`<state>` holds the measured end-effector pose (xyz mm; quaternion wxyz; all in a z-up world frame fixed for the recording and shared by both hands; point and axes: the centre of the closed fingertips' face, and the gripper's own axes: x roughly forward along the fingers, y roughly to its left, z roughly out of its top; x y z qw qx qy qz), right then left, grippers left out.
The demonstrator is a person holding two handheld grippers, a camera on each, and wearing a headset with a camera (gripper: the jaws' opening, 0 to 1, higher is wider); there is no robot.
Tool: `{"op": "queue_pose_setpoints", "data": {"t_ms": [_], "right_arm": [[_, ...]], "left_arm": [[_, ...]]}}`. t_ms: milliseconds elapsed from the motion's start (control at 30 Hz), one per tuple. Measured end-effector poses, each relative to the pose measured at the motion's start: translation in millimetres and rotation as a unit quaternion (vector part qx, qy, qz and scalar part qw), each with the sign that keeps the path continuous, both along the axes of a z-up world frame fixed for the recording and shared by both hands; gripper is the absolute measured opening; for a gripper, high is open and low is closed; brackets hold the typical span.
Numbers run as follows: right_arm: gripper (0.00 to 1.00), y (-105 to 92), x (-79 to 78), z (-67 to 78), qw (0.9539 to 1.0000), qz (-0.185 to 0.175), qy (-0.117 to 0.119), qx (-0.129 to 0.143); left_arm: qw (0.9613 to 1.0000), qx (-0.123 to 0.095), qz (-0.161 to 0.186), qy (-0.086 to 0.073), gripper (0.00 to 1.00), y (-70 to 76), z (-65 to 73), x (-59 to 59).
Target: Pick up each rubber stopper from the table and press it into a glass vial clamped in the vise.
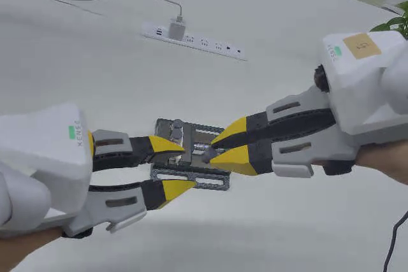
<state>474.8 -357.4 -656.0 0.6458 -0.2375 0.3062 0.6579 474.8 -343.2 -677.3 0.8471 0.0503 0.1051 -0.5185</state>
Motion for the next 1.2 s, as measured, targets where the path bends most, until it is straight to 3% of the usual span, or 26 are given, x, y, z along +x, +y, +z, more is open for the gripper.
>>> {"op": "queue_pose_setpoints", "data": {"t_ms": [500,667,833,1033,1200], "right_arm": [[0.05,10.6,35.4,-24.7,0.9985,-0.018,-0.018,-0.05],[0.05,13.8,47.5,-41.3,0.9967,-0.014,-0.022,-0.076],[0.05,17.8,60.0,-59.8,0.9943,-0.015,-0.03,-0.101],[0.05,18.8,74.1,-81.7,0.9903,-0.011,-0.04,-0.132],[0.05,18.0,79.8,-101.9,0.9868,-0.007,-0.042,-0.156]], "left_arm": [[0.9989,0.012,0.039,0.024,0.49,41.9,-29.3,9.8],[0.9986,0.008,0.04,0.033,0.55,46.3,-35.5,13.6],[0.9988,0.005,0.033,0.035,0.71,46.8,-43.2,17.3],[0.9983,-0.001,0.024,0.054,0.79,49.3,-54.7,20.1],[0.9983,0.001,0.018,0.056,0.85,50.8,-61.1,22.4]]}}
